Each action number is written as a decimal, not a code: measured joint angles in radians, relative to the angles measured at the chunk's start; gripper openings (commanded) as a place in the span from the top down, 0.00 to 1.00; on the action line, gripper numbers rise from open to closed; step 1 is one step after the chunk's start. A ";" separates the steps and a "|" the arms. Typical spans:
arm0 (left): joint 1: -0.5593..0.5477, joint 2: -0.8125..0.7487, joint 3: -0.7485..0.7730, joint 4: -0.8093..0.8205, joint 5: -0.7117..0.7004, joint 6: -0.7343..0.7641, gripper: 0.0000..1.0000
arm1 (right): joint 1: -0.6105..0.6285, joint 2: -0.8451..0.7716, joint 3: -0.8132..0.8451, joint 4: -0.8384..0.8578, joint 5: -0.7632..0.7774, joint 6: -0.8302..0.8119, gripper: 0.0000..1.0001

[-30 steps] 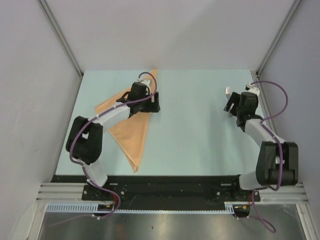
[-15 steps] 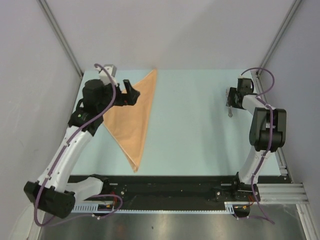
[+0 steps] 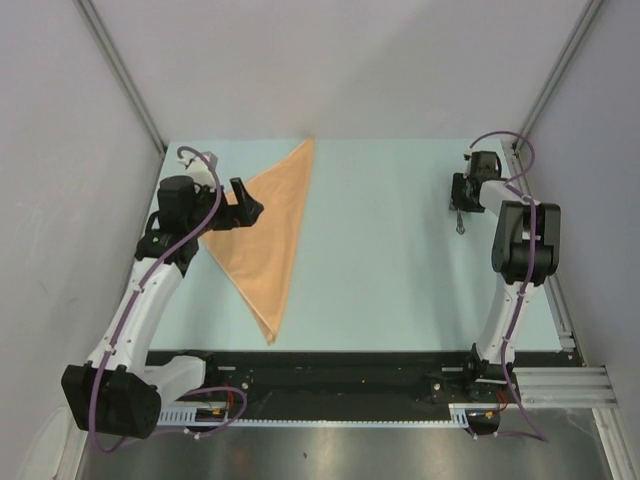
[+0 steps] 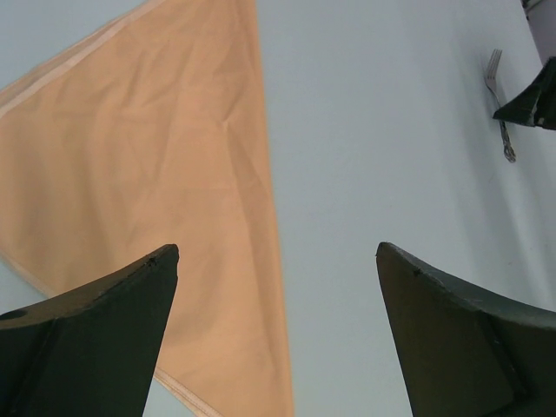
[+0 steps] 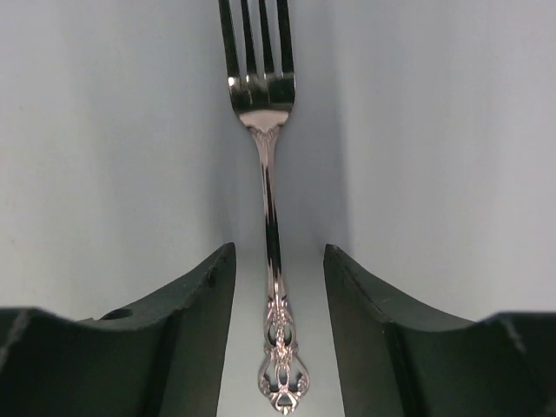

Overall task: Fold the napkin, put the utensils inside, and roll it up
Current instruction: Grab a utensil with the right arm, then place the utensil onto the napkin

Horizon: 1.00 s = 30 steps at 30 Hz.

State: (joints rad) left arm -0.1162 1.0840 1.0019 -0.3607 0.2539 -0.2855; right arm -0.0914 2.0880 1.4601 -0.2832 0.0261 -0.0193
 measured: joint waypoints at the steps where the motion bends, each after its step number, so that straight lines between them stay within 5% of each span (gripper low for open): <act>1: 0.003 0.000 -0.005 0.000 0.011 -0.002 0.00 | 0.000 0.010 0.017 -0.002 -0.002 -0.006 0.54; 4: 0.007 0.000 -0.008 0.002 0.029 -0.003 0.00 | 0.000 0.051 0.078 -0.010 -0.011 -0.022 0.62; 10: 0.030 0.001 -0.008 0.008 0.051 -0.005 0.00 | 0.000 0.105 0.164 -0.051 -0.057 -0.056 1.00; 20: 0.046 0.001 -0.015 0.023 0.072 -0.029 0.00 | 0.063 0.076 0.163 -0.146 -0.108 0.037 1.00; 30: 0.069 -0.020 -0.028 0.030 0.090 -0.047 0.00 | 0.603 -0.158 0.036 -0.039 -0.110 0.596 1.00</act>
State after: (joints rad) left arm -0.0475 1.0637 0.9741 -0.3309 0.3439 -0.3328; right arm 0.5121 1.9297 1.4960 -0.3225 -0.0837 0.5770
